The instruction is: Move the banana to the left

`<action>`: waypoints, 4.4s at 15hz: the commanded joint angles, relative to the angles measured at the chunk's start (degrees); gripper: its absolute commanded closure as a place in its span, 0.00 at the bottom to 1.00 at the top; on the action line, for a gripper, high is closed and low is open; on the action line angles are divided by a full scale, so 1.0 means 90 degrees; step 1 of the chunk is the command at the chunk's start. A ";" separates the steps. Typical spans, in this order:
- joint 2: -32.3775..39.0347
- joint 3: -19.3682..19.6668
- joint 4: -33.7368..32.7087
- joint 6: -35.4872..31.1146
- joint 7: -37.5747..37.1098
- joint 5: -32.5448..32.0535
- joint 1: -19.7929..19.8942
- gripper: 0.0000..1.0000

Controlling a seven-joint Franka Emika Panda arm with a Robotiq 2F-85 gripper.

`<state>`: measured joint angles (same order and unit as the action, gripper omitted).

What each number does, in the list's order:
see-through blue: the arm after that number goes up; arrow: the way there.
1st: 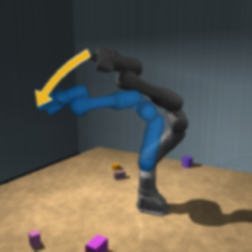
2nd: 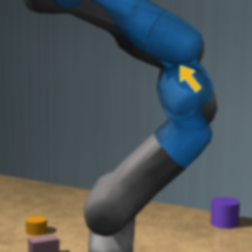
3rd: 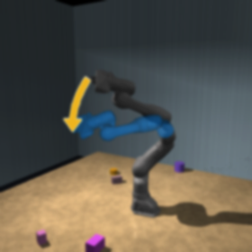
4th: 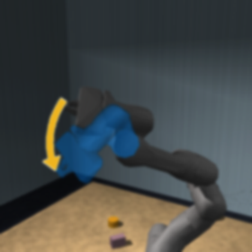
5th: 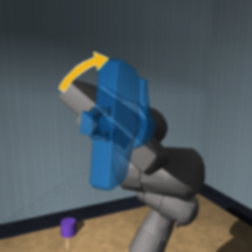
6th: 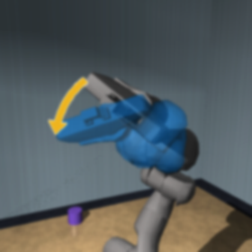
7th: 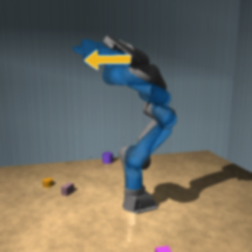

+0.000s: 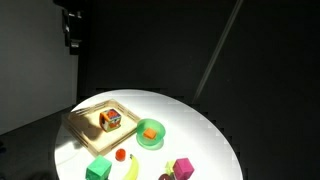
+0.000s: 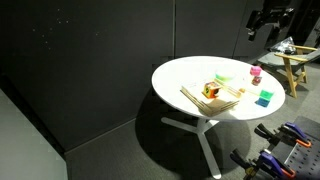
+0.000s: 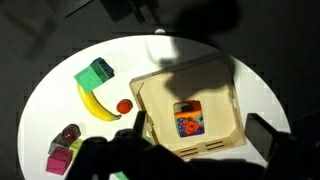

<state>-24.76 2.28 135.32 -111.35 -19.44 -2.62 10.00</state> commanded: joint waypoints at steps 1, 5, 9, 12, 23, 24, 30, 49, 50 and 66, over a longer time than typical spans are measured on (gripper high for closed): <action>0.0434 -0.0058 -0.0087 -0.0225 -0.0400 -0.0219 0.0097 0.00; 0.0962 0.0035 -0.0197 -0.0401 -0.0300 -0.0183 0.0057 0.00; 0.1473 0.0116 -0.0318 -0.0611 -0.0067 -0.0228 0.0014 0.00; 0.1823 0.0170 -0.0401 -0.0827 0.0117 -0.0351 -0.0008 0.00; 0.2514 0.0376 -0.0416 -0.1368 0.0810 -0.0813 -0.0085 0.00; 0.2535 0.0382 -0.0414 -0.1368 0.0810 -0.0812 -0.0089 0.00; 0.2537 0.0383 -0.0412 -0.1368 0.0808 -0.0812 -0.0110 0.00; 0.3403 0.1305 -0.0469 -0.2436 0.0910 -0.0887 0.0347 0.00; 0.3458 0.1363 -0.0487 -0.2451 0.0942 -0.0842 0.0390 0.00; 0.4323 0.1833 -0.0665 -0.3075 0.1373 -0.0463 0.0927 0.00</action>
<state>11.67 18.44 131.34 -137.36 -9.25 -8.38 17.57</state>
